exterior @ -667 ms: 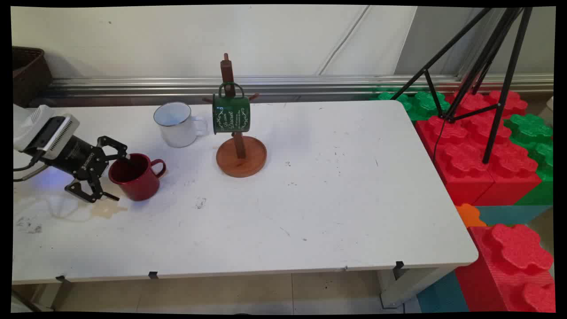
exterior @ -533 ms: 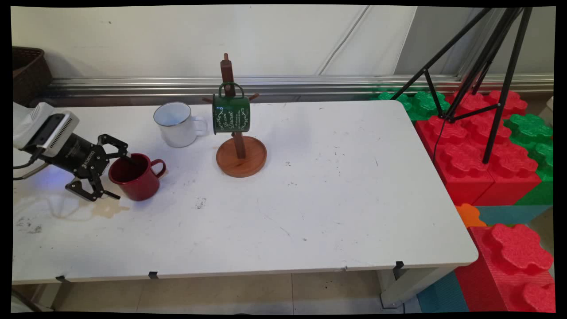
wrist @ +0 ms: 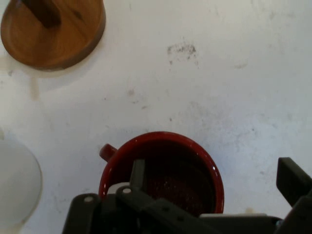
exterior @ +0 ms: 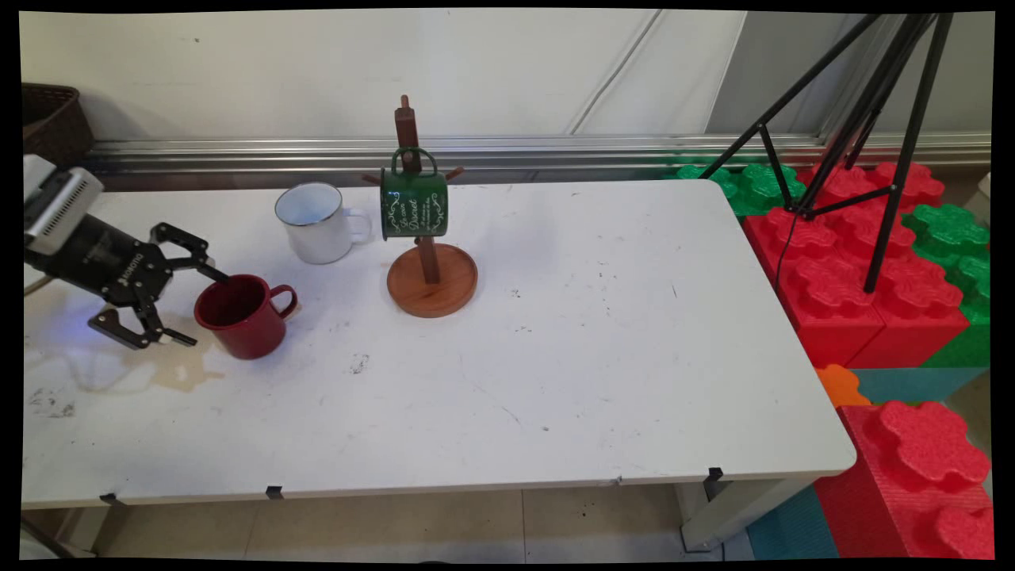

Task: Pick up the green mug from the rack

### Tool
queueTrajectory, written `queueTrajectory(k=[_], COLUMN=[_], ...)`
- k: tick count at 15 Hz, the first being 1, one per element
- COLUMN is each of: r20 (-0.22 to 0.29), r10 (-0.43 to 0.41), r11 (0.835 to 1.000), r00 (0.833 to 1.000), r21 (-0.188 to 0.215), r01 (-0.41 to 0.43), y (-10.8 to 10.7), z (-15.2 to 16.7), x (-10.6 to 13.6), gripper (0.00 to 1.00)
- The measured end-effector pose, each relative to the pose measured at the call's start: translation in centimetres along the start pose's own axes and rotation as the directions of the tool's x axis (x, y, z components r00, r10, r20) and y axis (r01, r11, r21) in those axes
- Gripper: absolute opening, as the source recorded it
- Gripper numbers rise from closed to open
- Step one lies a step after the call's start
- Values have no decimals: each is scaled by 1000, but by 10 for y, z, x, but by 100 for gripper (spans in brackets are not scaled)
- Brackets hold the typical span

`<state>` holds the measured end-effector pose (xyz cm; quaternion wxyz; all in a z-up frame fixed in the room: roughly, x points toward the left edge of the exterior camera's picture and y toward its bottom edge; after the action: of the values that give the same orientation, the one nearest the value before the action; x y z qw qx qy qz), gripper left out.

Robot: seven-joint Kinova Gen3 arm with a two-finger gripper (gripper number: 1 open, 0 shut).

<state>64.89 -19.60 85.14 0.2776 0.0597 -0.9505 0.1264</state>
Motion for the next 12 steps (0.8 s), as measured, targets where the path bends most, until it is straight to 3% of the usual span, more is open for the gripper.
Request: queueTrajectory(k=[8,12], r20=[-114,-186], r10=[-77,-119], r11=[997,993], r00=[990,975], r21=[4,-1], r01=[78,121], y=[-5,-8], z=[-35,-50], x=[11,19], gripper=[100,100])
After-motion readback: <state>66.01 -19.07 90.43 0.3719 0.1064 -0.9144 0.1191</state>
